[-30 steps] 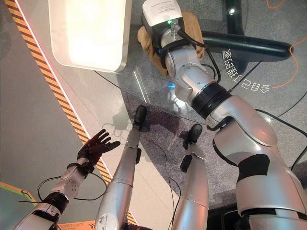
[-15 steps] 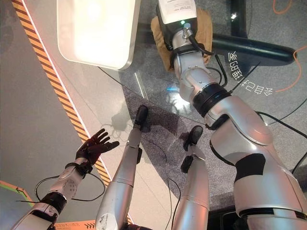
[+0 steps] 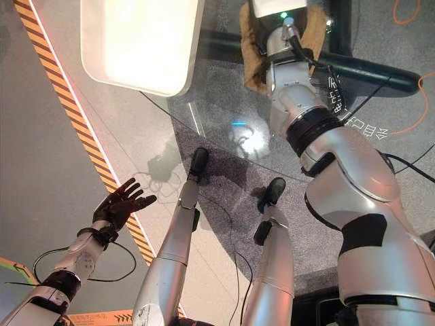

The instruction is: Wipe the table with a cloth and put it in the basket.

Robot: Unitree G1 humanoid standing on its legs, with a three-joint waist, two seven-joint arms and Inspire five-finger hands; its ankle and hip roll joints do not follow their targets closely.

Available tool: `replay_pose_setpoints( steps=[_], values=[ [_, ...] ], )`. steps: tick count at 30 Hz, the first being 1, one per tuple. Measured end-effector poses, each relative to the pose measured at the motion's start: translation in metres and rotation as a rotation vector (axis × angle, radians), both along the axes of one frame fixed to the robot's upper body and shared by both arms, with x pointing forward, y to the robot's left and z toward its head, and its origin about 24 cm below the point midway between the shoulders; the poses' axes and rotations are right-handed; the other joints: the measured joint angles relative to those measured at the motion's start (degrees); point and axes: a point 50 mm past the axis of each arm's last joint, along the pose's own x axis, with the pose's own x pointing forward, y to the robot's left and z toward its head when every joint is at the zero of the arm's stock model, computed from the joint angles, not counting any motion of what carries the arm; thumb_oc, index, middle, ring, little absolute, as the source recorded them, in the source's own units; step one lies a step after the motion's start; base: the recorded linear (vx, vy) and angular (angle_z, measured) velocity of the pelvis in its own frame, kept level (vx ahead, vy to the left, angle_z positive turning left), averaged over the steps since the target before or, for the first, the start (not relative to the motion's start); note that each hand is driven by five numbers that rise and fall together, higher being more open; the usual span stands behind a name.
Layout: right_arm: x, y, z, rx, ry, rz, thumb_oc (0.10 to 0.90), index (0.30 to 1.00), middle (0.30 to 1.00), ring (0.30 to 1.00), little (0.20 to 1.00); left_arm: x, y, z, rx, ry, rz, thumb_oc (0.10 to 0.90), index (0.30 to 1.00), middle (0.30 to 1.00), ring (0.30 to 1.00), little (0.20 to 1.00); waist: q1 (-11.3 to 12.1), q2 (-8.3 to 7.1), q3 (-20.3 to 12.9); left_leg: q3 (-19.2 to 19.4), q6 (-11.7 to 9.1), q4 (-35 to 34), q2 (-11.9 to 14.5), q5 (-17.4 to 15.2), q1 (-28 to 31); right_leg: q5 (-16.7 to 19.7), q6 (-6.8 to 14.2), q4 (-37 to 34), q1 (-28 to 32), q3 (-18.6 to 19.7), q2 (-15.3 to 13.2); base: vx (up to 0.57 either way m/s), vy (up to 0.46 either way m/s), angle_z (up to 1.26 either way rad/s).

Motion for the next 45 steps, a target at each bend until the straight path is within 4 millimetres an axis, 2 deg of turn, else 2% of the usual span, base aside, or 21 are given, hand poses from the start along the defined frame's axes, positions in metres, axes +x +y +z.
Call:
replay_pose_setpoints(
  steps=[2, 7, 13, 19, 23, 35, 45],
  values=[
    [0.0, -0.008, 0.003, 0.005, -0.011, -0.03, 0.1, 0.3, 0.3, 0.3, 0.2, 0.0, 0.004, 0.001, 0.01, 0.005, 0.004, 0.8, 0.9, 0.9, 0.9, 0.9, -0.59, -0.73, -0.01, 0.01, 0.08, -0.02, -0.23, 0.0, -0.08, 0.31, -0.12, -0.38, 0.12, 0.0, -0.18, 0.0, 0.001, 0.02],
    [-0.006, -0.035, 0.014, 0.017, -0.044, -0.115, 0.1, 0.3, 0.3, 0.3, 0.2, 0.0, 0.006, 0.003, 0.0, 0.0, 0.012, 0.8, 0.9, 0.9, 0.9, 0.9, -1.04, -1.17, 0.03, 0.11, 0.16, -0.02, -0.33, 0.07, -0.7, 0.74, 0.13, -0.95, -0.01, 0.01, -0.21, 0.0, 0.0, 0.0],
    [-0.015, -0.08, 0.017, 0.053, -0.057, -0.304, 0.1, 0.3, 0.3, 0.3, 0.2, -0.001, 0.01, 0.003, 0.005, 0.012, 0.013, 0.8, 0.9, 0.9, 0.9, 0.9, -1.74, -1.22, 0.05, 0.11, 0.19, 0.0, -0.33, 0.09, -0.66, 0.82, 0.11, -1.0, 0.02, 0.03, -0.19, 0.0, 0.0, 0.0],
    [-0.025, -0.113, 0.019, 0.122, -0.061, -0.422, 0.1, 0.3, 0.3, 0.3, 0.2, -0.001, 0.016, 0.006, 0.004, -0.001, 0.015, 0.8, 0.9, 0.9, 0.9, 0.9, -2.64, -1.21, 0.05, 0.6, 0.23, 0.0, -0.04, 0.07, -0.56, 1.36, 0.09, -1.72, 0.03, 0.63, 0.22, 0.0, -0.01, -0.05],
    [-0.029, -0.127, 0.017, 0.158, -0.062, -0.474, 0.1, 0.3, 0.3, 0.3, 0.2, -0.002, 0.017, 0.005, 0.005, 0.005, 0.016, 0.8, 0.9, 0.9, 0.9, 0.9, -2.9, -1.21, 0.05, 1.14, 0.26, 0.0, 0.0, 0.06, -0.11, 1.46, 0.14, -1.7, 0.09, 1.22, 0.25, 0.0, -0.001, -0.05],
    [-0.029, -0.127, 0.016, 0.197, -0.057, -0.457, 0.1, 0.3, 0.3, 0.3, 0.2, -0.002, 0.017, 0.004, 0.004, 0.008, 0.011, 0.8, 0.9, 0.9, 0.9, 0.9, -2.35, -1.17, 0.07, 1.26, 0.25, -0.18, 0.36, 0.05, 0.0, 1.54, 0.05, -1.79, 0.06, 1.28, 0.53, 0.0, 0.0, 0.0],
    [-0.018, -0.083, 0.02, 0.136, -0.047, -0.209, 0.1, 0.3, 0.3, 0.3, 0.2, -0.002, 0.015, 0.003, -0.002, 0.007, 0.011, 0.8, 0.9, 0.9, 0.9, 0.9, -2.38, -1.04, 0.12, 1.54, 0.23, -0.62, 0.61, 0.06, 0.02, 1.46, 0.0, -1.8, -0.26, 1.38, 0.66, 0.0, 0.0, 0.0]
  ],
)
